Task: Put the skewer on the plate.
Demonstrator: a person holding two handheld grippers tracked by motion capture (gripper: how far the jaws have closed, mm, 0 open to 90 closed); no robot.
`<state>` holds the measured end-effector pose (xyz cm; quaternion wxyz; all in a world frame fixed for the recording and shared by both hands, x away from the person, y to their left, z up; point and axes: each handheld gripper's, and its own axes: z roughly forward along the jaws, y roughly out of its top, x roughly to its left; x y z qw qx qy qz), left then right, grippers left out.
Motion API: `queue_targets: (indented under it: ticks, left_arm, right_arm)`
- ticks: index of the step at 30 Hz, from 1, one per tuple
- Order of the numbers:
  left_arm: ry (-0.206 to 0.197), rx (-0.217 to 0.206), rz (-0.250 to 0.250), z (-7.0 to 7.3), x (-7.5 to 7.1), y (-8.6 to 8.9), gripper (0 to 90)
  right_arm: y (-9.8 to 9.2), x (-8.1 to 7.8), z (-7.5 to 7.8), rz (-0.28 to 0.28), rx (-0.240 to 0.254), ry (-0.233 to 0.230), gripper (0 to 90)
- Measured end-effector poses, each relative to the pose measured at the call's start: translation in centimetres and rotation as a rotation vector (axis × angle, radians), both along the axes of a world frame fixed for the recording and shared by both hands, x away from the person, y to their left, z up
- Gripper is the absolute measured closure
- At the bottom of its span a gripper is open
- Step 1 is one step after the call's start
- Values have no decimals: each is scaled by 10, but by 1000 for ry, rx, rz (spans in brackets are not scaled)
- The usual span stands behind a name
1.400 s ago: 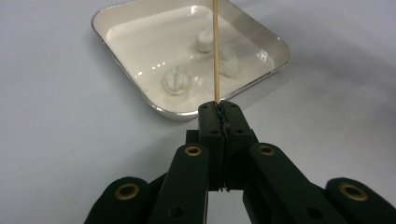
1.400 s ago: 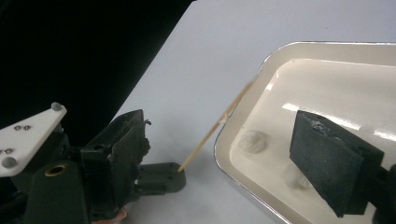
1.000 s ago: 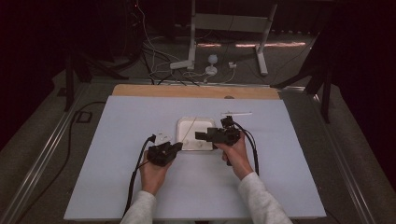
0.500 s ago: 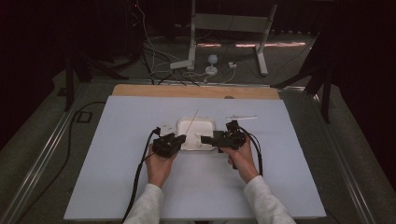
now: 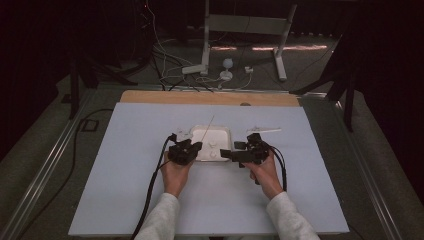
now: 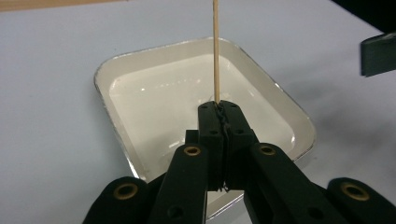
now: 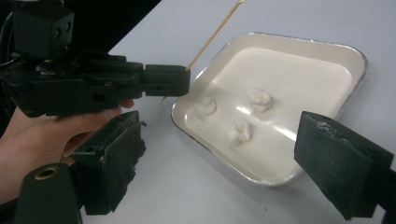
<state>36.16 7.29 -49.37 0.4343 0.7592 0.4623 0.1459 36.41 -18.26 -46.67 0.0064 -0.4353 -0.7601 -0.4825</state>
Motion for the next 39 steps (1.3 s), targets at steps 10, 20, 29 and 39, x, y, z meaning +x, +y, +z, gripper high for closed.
queue_targets:
  ticks: [10,20,29,39]
  left_arm:
    - [23,23,27,-7,7,-12,893]
    - [61,69,62,-16,12,-21,892]
    - [74,80,85,-18,11,-24,819]
    - [59,-15,46,-7,7,-13,454]
  right_arm:
    - [-25,-12,2,-33,13,-24,145]
    - [-52,-26,4,-61,18,-35,145]
    - [-62,-34,4,-66,19,-37,145]
    - [-69,-40,1,-70,10,-48,142]
